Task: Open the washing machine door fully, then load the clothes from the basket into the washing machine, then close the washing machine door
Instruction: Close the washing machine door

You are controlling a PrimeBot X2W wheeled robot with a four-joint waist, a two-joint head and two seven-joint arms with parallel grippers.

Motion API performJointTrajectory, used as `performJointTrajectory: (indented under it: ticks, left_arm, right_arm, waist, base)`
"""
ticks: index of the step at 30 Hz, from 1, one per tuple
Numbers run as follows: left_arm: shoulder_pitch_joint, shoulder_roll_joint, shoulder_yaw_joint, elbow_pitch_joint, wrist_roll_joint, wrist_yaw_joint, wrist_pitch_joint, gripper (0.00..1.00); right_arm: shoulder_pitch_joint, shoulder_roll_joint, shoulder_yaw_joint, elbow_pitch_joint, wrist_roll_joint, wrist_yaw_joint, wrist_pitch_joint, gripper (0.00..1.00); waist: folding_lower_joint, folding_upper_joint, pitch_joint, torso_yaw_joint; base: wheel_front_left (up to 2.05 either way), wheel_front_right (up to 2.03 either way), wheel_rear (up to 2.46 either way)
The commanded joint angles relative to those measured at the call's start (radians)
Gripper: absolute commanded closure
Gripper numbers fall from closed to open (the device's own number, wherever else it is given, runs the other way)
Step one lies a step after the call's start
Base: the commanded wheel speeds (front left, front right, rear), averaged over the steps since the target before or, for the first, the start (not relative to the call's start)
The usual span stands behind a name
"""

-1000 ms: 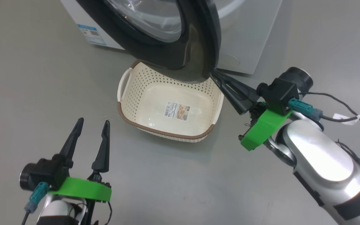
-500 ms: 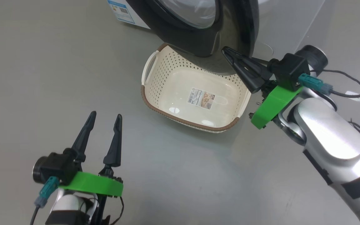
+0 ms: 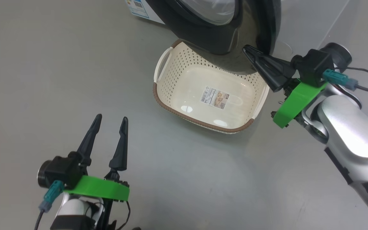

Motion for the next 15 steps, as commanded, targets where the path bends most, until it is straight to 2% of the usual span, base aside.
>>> performJointTrajectory:
  ticks: [1, 15]
  left_arm:
    - [-0.026, 0.010, 0.030, -0.024, -0.009, 0.001, -0.007, 0.00]
    - [-0.053, -0.004, 0.026, -0.032, -0.020, 0.001, -0.007, 0.00]
  right_arm:
    - [-0.039, -0.004, -0.011, -0.018, 0.006, 0.000, -0.010, 1.00]
    - [-0.140, -0.077, -0.065, 0.020, -0.006, 0.000, -0.010, 1.00]
  waist:
    - [0.0000, 0.0000, 0.007, 0.005]
    - [0.0000, 0.0000, 0.081, 0.031]
  base:
    - [0.00, 0.00, 0.00]
    - [0.00, 0.00, 0.00]
